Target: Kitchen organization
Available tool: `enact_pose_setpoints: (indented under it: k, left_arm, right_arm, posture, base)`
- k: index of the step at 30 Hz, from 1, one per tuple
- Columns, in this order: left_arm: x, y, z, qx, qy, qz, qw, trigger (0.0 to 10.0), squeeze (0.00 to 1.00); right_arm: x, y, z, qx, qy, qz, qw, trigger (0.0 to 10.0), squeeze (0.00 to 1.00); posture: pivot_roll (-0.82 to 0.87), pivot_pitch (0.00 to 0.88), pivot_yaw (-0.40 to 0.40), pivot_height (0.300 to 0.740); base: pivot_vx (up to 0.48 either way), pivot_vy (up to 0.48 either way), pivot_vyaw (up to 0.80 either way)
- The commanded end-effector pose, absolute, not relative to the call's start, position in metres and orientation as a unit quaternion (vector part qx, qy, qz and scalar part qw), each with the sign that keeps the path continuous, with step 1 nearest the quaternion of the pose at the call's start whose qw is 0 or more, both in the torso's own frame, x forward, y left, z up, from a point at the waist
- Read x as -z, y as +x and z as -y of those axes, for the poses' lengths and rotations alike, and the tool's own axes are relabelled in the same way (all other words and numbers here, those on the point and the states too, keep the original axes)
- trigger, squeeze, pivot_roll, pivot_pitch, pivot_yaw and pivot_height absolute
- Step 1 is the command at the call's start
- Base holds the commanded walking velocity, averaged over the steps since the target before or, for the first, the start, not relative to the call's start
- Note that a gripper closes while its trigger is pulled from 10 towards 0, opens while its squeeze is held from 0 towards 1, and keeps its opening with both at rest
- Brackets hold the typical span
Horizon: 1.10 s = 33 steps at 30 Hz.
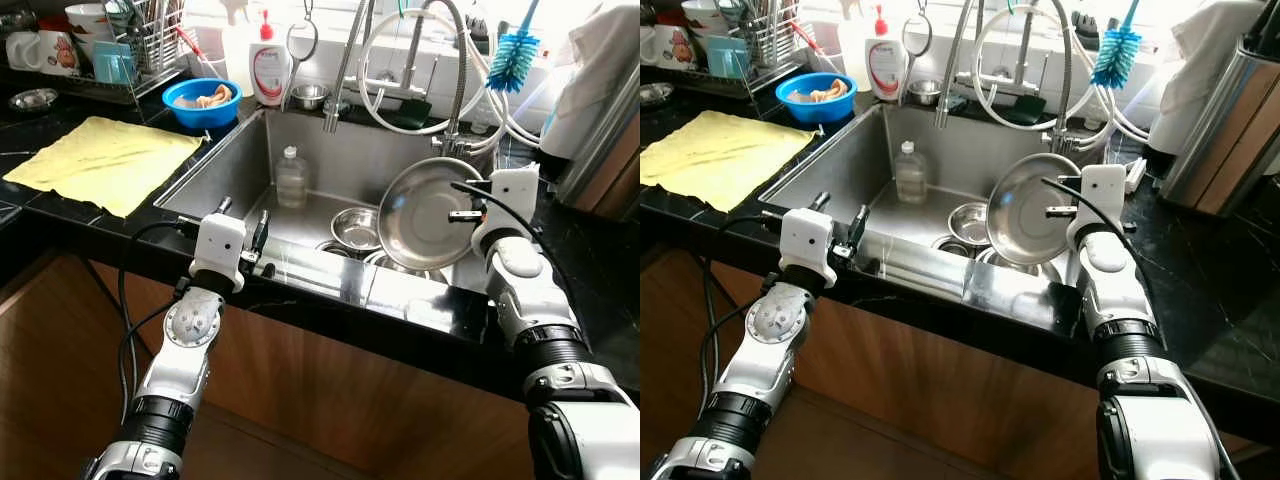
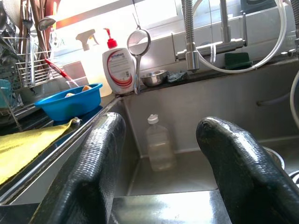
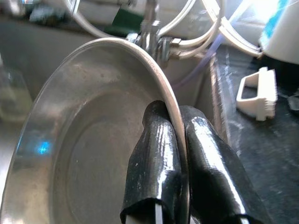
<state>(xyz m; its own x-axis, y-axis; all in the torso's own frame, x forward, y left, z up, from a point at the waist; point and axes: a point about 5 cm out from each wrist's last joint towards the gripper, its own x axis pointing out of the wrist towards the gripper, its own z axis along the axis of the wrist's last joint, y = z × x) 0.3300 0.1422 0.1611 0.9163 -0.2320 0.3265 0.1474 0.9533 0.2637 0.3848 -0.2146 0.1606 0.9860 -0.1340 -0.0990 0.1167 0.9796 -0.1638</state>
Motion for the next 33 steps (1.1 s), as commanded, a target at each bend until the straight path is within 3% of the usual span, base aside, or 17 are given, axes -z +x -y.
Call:
enact_pose_setpoints:
  k: [1, 16, 17, 19, 33]
  left_arm:
    - [-0.164, 0.33, -0.142, 0.1, 0.126, 0.185, 0.969, 10.0, 0.0]
    - [-0.162, 0.329, -0.141, 0.1, 0.126, 0.183, 0.97, 10.0, 0.0]
    - [-0.162, 0.329, -0.142, 0.099, 0.126, 0.183, 0.97, 10.0, 0.0]
    - [-0.162, 0.329, -0.142, 0.099, 0.126, 0.183, 0.97, 10.0, 0.0]
    - [-0.162, 0.329, -0.141, 0.1, 0.126, 0.182, 0.97, 10.0, 0.0]
  right_arm:
    - [-0.17, 0.388, 0.215, 0.059, -0.09, -0.04, 0.993, 10.0, 0.0]
    - [-0.147, 0.387, 0.215, 0.037, -0.119, -0.079, 0.989, 10.0, 0.0]
    - [-0.147, 0.387, 0.214, 0.036, -0.119, -0.079, 0.989, 10.0, 0.13]
    - [-0.146, 0.388, 0.214, 0.032, -0.119, -0.079, 0.989, 10.0, 1.0]
    - [-0.145, 0.388, 0.211, 0.024, -0.116, -0.077, 0.99, 10.0, 1.0]
  posture:
    - [0.09, 0.0, -0.047, 0.74]
    - [0.09, 0.0, -0.049, 0.74]
    - [0.09, 0.0, -0.049, 0.74]
    - [0.09, 0.0, -0.049, 0.74]
    - [0.09, 0.0, -0.047, 0.74]
  base:
    - [0.0, 0.0, 0.0]
    - [0.0, 0.0, 0.0]
    - [0.0, 0.0, 0.0]
    - [0.0, 0.0, 0.0]
    - [0.0, 0.0, 0.0]
